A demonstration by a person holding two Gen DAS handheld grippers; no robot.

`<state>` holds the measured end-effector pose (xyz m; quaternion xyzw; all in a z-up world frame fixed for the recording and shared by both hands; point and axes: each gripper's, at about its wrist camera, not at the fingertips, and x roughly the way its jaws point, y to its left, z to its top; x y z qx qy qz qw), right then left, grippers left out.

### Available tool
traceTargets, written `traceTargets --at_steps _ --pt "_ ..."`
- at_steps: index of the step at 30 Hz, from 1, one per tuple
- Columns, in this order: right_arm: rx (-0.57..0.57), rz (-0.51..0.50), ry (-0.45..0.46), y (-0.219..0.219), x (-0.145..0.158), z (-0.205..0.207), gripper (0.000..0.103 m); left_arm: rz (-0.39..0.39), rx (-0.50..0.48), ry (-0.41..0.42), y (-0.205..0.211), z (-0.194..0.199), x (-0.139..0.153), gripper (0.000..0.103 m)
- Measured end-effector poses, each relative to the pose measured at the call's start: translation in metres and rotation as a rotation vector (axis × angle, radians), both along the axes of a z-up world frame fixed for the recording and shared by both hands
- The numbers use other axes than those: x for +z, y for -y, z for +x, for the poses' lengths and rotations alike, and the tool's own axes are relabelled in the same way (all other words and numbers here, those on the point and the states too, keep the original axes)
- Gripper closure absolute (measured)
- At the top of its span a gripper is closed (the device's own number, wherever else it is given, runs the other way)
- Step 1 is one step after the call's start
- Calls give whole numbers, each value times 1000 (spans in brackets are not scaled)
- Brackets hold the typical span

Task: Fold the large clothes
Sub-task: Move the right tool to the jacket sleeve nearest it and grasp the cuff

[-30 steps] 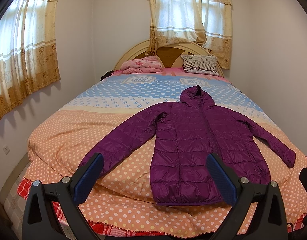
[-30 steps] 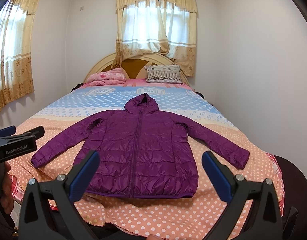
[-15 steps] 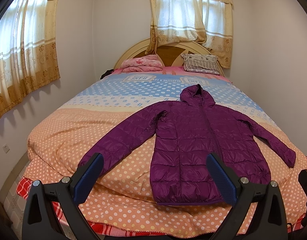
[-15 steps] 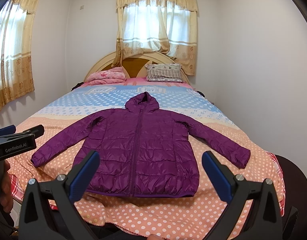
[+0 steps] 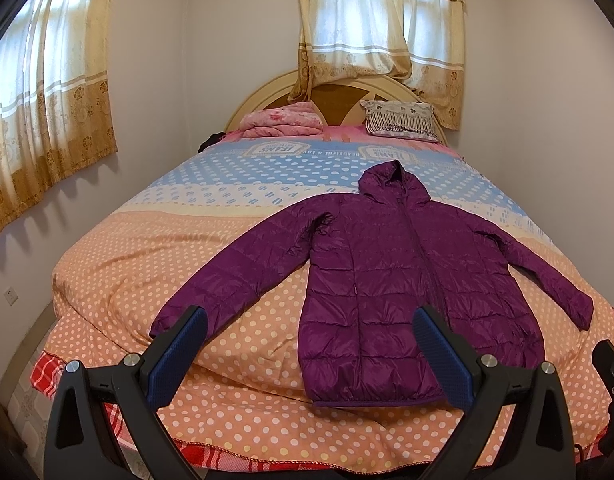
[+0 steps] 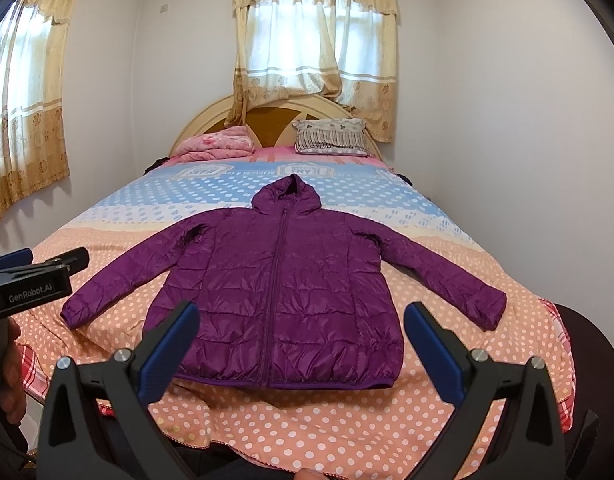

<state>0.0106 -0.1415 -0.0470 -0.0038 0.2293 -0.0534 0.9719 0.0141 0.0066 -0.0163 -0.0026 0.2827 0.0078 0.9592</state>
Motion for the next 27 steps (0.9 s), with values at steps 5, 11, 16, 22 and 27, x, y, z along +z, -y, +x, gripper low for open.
traceTargets --at_steps 5,11,16,22,27 --pt "0 25 -12 13 -7 10 0 3 -11 -13 0 12 -5 1" --pt "-42 47 -59 37 -25 36 0 30 0 -38 4 42 -21 1" --pt "-55 52 -107 52 -42 59 0 53 2 -61 10 71 -33 1" --pt "-93 46 -171 83 -67 94 0 105 -27 -83 27 112 -50 1" --pt "-170 54 -196 120 -81 123 0 148 -63 -88 49 152 -64 1"
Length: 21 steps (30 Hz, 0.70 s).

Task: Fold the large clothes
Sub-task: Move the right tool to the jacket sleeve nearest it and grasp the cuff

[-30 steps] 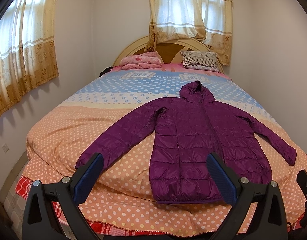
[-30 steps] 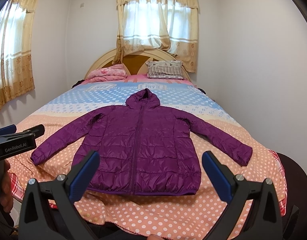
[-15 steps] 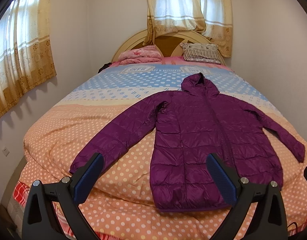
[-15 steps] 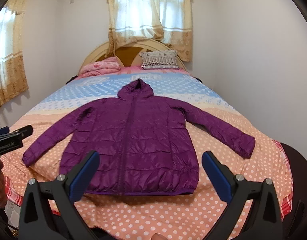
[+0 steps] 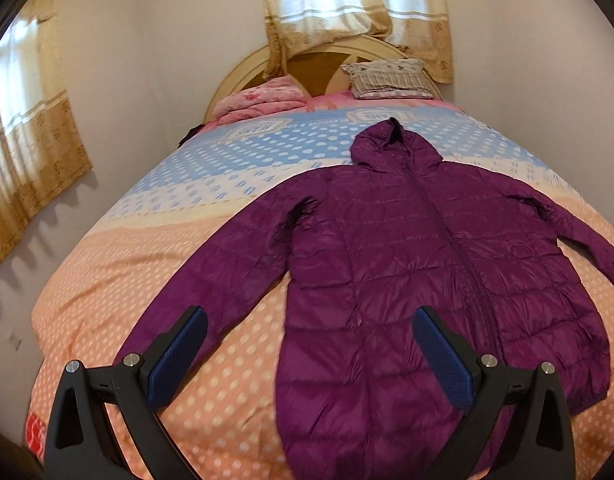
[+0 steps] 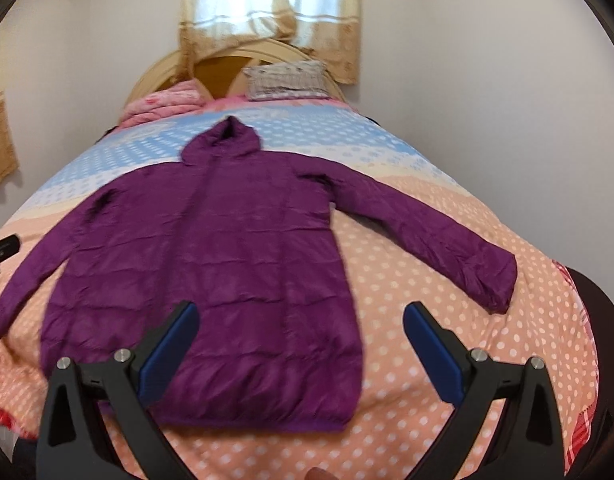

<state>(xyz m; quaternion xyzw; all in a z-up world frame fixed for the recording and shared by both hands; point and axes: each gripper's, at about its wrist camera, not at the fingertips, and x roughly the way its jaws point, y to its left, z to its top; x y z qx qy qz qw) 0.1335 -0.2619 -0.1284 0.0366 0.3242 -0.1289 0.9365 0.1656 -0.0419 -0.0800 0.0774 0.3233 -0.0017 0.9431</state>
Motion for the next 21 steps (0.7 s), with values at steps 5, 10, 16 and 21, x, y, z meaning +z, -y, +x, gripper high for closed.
traceTargets --at_steps 5,10,16,21 --pt "-82 -12 -37 39 -15 29 0 33 -40 -30 25 38 -16 1" --pt "-141 -46 -79 75 -28 56 3 63 -68 -43 49 78 -25 1" --pt "-200 -76 -99 116 -34 71 4 90 -73 -30 75 123 -39 1" --pt "-283 -64 -111 158 -43 72 6 103 -59 -36 89 155 -56 1"
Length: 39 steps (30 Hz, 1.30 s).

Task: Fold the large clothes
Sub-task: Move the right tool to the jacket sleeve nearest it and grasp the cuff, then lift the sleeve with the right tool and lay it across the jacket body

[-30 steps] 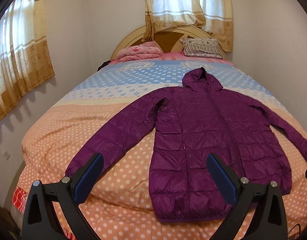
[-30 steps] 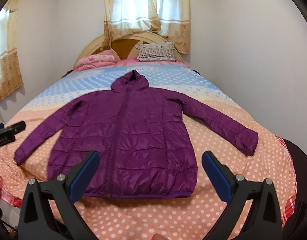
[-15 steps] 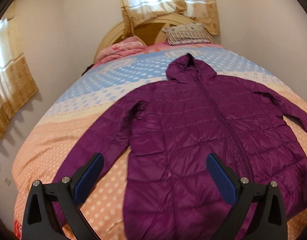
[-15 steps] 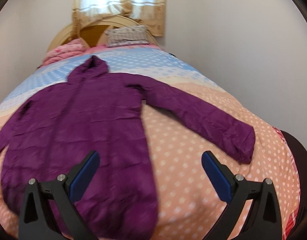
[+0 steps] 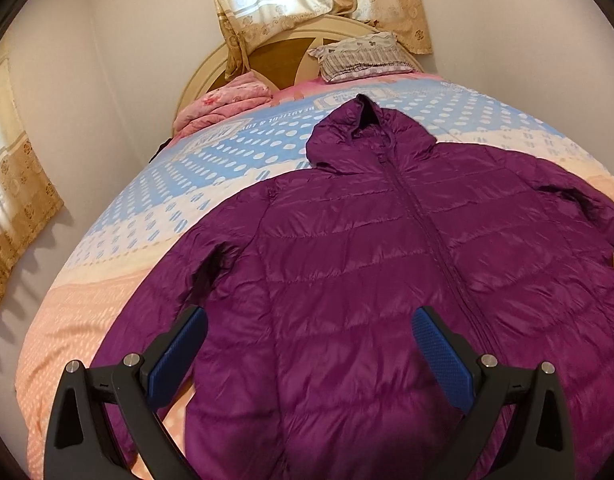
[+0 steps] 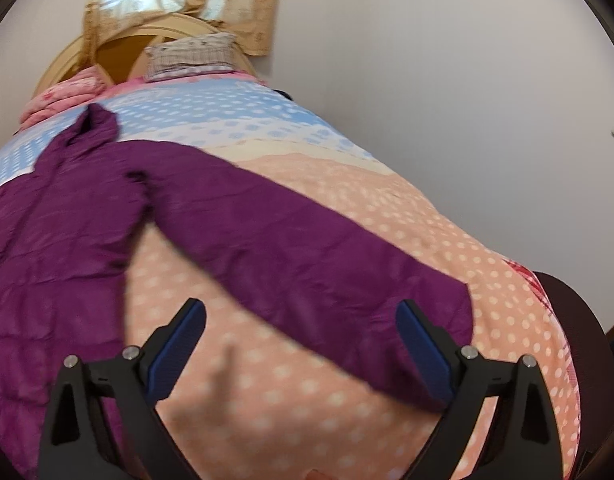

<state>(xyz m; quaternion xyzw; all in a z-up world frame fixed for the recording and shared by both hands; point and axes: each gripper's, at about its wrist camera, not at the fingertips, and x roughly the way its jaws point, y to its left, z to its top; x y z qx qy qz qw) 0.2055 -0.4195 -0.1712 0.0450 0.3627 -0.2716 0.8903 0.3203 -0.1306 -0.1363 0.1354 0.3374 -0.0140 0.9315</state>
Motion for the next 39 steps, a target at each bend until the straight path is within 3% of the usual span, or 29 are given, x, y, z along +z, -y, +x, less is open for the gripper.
traceTargets --at_steps 6,11,21,22,23,24,26,33,39 --pt "-88 24 -5 40 -9 -10 10 12 32 -33 3 24 -29 1" --pt "-140 81 -28 67 -24 -12 26 10 58 -92 0 40 -50 1" --pt "-165 164 -34 81 -36 -7 23 -34 43 -158 -4 49 -59 1" --pt "-155 194 -13 83 -35 -10 27 -52 32 -167 -6 49 -58 1" --pt "-134 214 3 83 -34 -12 41 -64 15 -171 -7 48 -56 1" --pt "-115 206 9 82 -32 -13 47 -71 10 -157 -9 45 -51 1" --pt "-104 189 15 81 -26 -15 87 -71 14 -110 -15 37 -40 1" --pt "-86 144 66 82 16 -5 94 -8 73 14 -39 38 -4 1" --pt "75 32 139 19 73 34 99 -30 119 25 -69 45 2 1"
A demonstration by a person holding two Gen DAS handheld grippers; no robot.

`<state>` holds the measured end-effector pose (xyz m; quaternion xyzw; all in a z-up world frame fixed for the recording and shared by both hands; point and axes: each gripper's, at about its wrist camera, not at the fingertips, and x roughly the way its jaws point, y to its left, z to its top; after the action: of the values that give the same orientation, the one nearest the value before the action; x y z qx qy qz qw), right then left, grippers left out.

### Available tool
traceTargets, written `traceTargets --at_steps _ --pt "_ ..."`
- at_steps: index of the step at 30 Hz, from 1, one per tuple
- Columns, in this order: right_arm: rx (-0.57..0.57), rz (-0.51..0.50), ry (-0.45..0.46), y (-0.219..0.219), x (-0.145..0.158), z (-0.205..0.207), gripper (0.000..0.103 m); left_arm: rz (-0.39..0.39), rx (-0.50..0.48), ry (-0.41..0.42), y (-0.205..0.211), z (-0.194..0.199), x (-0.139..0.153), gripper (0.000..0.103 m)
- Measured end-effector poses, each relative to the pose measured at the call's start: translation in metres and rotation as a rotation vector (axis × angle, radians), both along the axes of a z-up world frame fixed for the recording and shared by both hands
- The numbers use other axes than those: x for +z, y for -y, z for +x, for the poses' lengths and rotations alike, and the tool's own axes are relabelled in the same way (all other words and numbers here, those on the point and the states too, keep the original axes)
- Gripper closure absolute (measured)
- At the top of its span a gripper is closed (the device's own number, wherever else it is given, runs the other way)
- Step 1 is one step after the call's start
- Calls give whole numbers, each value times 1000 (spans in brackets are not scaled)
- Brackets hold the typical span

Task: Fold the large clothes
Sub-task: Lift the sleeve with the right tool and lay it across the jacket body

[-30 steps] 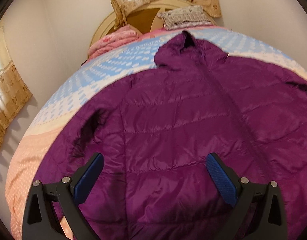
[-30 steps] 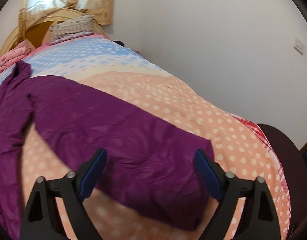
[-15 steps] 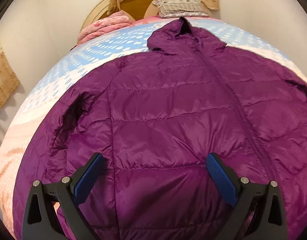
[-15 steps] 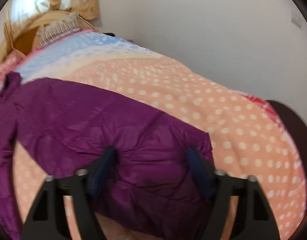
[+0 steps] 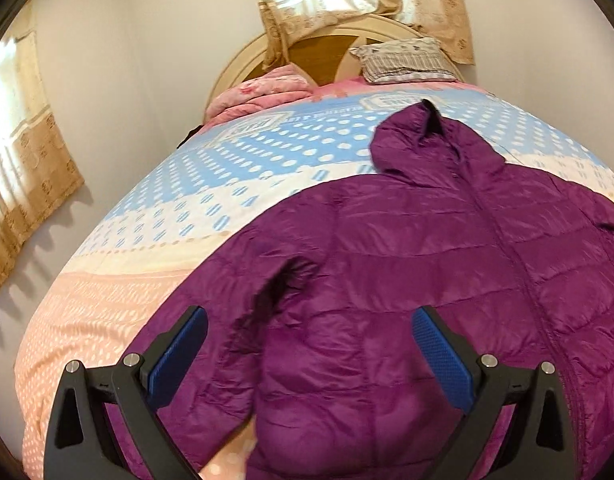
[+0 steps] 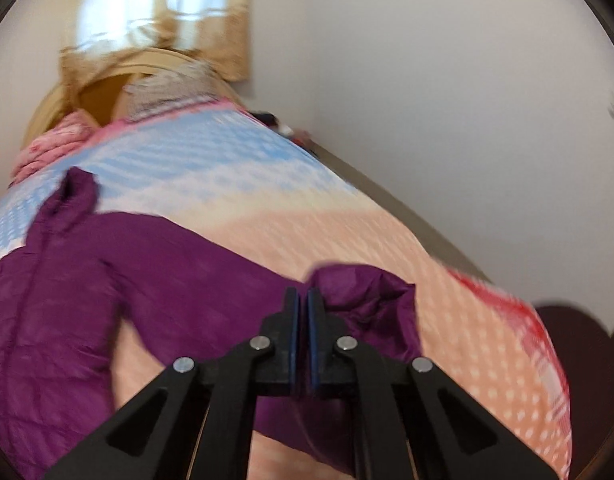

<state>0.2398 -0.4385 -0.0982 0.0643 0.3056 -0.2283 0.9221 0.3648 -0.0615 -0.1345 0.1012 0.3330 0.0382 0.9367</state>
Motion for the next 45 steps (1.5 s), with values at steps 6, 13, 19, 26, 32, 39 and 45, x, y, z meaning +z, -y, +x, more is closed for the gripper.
traceTargets --at_steps 6,13,19,26,32,39,45 --pt "188 -83 17 -89 25 47 100 -1 16 3 -18 -2 -1 1" --pt "222 -26 -8 -110 -7 71 26 -18 30 11 -32 -4 -2 1" --pt "-22 22 -88 -37 -39 10 29 -55 37 -19 -27 9 -12 1" --pt "-336 124 -214 65 -77 -68 26 -36 1 -32 3 9 -20 1" --pt "-243 152 -268 63 -95 -51 83 -24 -22 -41 16 3 -20 1" --pt "-105 29 -143 28 -33 -15 91 -37 -44 -14 7 -3 -11 1" --pt "108 -72 -61 -58 23 52 91 -31 -35 -9 -9 -2 -15 1"
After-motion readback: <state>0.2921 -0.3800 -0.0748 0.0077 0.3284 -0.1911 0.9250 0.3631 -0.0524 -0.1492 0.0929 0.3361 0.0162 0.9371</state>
